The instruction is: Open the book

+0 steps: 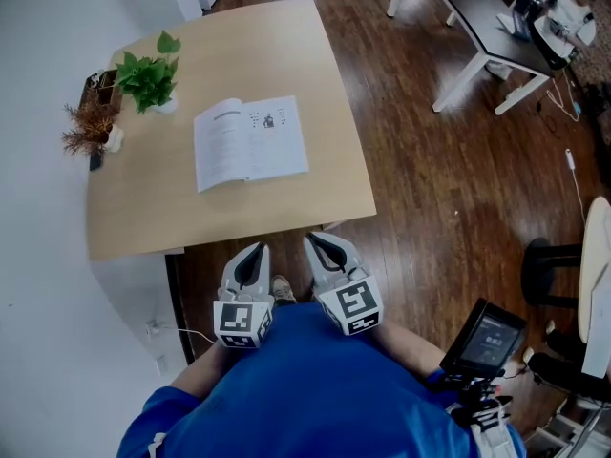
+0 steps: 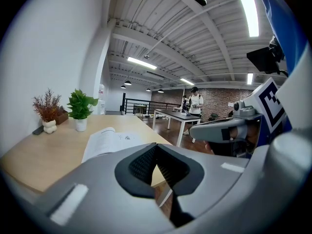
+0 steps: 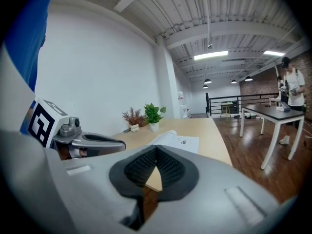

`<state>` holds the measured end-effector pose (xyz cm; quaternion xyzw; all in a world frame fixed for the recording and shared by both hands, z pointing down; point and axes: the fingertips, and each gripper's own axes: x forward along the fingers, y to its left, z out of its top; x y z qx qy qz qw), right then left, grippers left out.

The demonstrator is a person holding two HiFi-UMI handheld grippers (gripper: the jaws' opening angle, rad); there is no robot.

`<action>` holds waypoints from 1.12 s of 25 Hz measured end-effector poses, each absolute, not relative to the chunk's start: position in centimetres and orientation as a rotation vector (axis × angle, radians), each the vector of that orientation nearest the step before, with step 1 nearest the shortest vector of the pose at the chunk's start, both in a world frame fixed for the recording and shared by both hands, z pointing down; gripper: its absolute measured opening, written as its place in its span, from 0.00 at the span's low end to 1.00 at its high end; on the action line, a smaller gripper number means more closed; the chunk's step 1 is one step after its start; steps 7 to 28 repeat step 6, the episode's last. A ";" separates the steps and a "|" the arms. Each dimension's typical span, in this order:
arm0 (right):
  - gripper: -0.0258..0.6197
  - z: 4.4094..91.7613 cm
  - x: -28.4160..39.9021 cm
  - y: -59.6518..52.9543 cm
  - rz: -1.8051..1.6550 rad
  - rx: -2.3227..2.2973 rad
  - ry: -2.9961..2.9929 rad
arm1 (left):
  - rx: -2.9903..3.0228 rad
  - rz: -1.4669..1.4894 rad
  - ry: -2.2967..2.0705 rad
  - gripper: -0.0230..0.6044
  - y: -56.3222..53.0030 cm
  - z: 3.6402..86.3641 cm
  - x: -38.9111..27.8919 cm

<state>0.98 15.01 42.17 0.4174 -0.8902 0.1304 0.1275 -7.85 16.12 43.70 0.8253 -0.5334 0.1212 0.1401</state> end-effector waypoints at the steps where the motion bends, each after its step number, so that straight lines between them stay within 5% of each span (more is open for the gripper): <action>1: 0.04 42.1 1.0 15.0 0.378 1.215 -2.591 | 2.386 0.352 -1.541 0.05 16.1 43.7 -7.8; 28: 0.04 41.9 1.4 14.8 0.372 1.219 -2.597 | 2.393 0.356 -1.537 0.05 16.0 43.6 -7.1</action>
